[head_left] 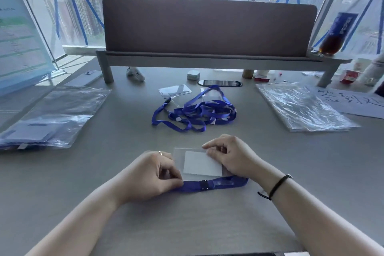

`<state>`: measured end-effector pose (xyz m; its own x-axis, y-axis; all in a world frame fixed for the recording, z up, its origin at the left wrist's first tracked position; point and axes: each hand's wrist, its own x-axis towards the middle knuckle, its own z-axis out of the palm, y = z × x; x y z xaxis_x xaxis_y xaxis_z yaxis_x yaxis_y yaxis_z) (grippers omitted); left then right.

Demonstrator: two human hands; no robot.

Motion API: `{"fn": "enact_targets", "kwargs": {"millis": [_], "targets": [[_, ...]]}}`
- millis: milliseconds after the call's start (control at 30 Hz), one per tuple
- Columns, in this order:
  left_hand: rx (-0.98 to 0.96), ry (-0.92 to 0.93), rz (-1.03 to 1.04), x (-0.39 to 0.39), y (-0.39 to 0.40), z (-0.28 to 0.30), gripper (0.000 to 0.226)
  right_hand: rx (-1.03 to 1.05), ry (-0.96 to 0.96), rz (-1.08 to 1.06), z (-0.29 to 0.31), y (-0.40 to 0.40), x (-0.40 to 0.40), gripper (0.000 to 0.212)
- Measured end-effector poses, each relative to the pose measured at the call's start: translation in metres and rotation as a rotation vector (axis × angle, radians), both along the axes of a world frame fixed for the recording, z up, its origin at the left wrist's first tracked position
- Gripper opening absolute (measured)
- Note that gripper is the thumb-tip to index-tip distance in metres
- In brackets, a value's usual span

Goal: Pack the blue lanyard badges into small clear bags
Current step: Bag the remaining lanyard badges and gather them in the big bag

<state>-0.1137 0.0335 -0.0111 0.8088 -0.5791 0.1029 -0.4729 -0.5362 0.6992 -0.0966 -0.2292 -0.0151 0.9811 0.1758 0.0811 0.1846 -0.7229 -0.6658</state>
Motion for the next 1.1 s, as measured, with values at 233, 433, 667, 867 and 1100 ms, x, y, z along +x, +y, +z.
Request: {"fn": "enact_targets", "kwargs": {"millis": [233, 433, 667, 867, 1100], "targets": [[0.004, -0.132, 0.165, 0.009, -0.018, 0.004, 0.010, 0.067, -0.080, -0.076, -0.001, 0.003, -0.003, 0.019], [0.090, -0.115, 0.155, 0.041, -0.054, 0.020, 0.009, 0.585, -0.042, -0.447, 0.005, -0.033, 0.004, 0.007], [0.080, -0.062, 0.025, 0.076, -0.153, 0.034, 0.011, 0.426, -0.178, -0.558, 0.018, -0.110, 0.012, 0.006], [-0.096, 0.150, 0.035, 0.103, -0.261, 0.018, 0.018, -0.311, -0.267, -0.793, 0.019, -0.197, 0.033, 0.032], [-0.088, 0.120, 0.194, 0.121, -0.337, -0.003, 0.033, -0.385, -0.102, -0.696, -0.008, -0.221, 0.044, 0.032]]}}
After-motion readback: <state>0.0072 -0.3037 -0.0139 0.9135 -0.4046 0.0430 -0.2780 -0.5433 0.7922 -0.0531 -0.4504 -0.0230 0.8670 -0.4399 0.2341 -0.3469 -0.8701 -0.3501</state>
